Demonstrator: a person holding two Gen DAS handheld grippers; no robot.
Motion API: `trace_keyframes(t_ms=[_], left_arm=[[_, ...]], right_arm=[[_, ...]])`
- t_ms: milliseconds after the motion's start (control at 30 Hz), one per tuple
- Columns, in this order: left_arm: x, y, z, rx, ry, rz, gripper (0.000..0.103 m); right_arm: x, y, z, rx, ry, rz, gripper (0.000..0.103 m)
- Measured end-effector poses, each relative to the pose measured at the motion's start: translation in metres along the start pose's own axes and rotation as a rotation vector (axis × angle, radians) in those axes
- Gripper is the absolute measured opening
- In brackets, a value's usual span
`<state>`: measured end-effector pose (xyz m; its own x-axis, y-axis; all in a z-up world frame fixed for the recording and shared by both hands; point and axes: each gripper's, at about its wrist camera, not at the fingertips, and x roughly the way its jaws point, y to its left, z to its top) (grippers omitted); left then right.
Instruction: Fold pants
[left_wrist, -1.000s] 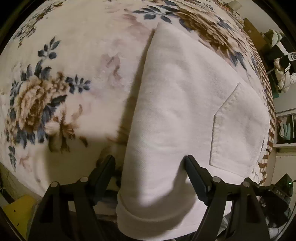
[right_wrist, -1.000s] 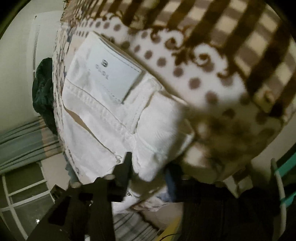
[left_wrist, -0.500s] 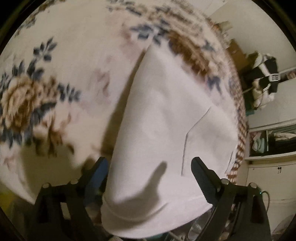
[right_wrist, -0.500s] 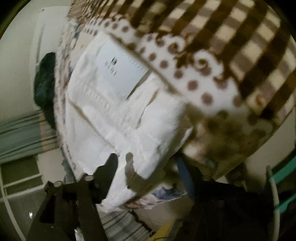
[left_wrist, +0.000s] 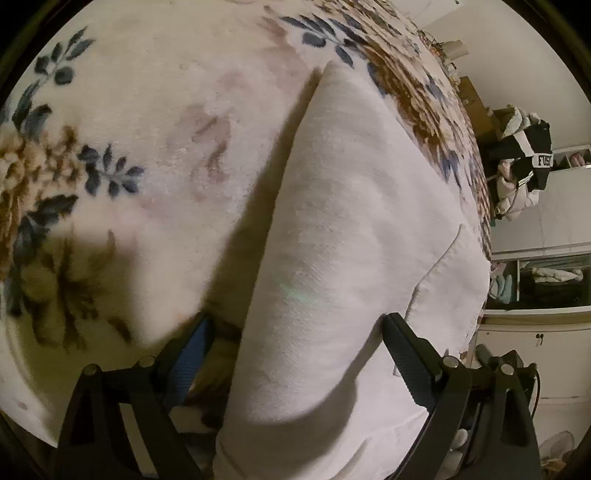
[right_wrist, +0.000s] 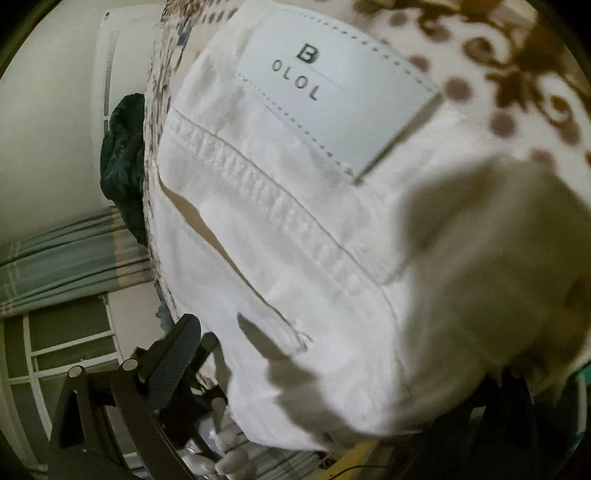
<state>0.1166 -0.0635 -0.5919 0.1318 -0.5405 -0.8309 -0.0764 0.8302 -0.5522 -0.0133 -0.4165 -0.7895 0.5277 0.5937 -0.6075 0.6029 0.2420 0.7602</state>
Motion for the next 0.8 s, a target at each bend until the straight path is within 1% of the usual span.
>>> trace_keyframes(t_ms=[100,133,167,233,267,300,333,367,400,433,500,533,667,800], left_arm=[[-0.002,0.005,0.001,-0.022,-0.005,-0.022,0.093],[-0.002,0.006,0.002,-0.028,-0.007,-0.029,0.093],[-0.003,0.007,0.002,-0.028,-0.007,-0.031,0.093],[-0.002,0.005,0.003,-0.016,-0.008,-0.03,0.093],[-0.002,0.002,0.004,-0.007,-0.009,-0.034,0.09],[-0.002,-0.002,0.004,0.005,-0.013,-0.043,0.066],[-0.003,-0.006,0.004,0.02,-0.015,-0.067,0.052],[-0.005,-0.01,0.002,0.038,-0.018,-0.052,0.047],[-0.006,-0.012,0.002,0.051,-0.021,-0.048,0.037],[-0.011,-0.014,-0.001,0.062,-0.029,-0.055,0.033],[-0.019,-0.015,-0.001,0.053,-0.04,-0.067,0.024],[-0.024,-0.016,-0.002,0.049,-0.044,-0.075,0.022],[-0.051,-0.03,-0.002,0.052,-0.063,-0.096,0.02],[-0.082,-0.058,0.002,0.105,-0.089,-0.09,0.019]], right_arm=[[0.002,0.005,-0.002,0.003,-0.027,0.072,0.103],[0.0,0.005,-0.003,-0.001,-0.037,0.1,0.102],[0.0,0.006,-0.002,-0.009,-0.046,0.105,0.099],[0.006,0.003,0.0,-0.029,-0.039,0.059,0.087],[0.01,0.0,0.0,-0.035,-0.039,0.024,0.074],[0.007,-0.005,-0.002,-0.04,-0.046,0.003,0.061],[0.006,-0.003,-0.005,-0.05,-0.061,-0.019,0.053],[0.004,-0.001,-0.009,-0.069,-0.074,-0.033,0.041],[0.002,0.003,-0.013,-0.085,-0.083,-0.044,0.034],[0.001,0.007,-0.016,-0.096,-0.092,-0.053,0.033],[-0.003,0.016,-0.023,-0.114,-0.11,-0.069,0.029],[-0.005,0.019,-0.025,-0.119,-0.117,-0.075,0.028],[-0.009,0.042,-0.034,-0.141,-0.13,-0.084,0.025],[-0.023,0.069,-0.04,-0.17,-0.141,-0.076,0.024]])
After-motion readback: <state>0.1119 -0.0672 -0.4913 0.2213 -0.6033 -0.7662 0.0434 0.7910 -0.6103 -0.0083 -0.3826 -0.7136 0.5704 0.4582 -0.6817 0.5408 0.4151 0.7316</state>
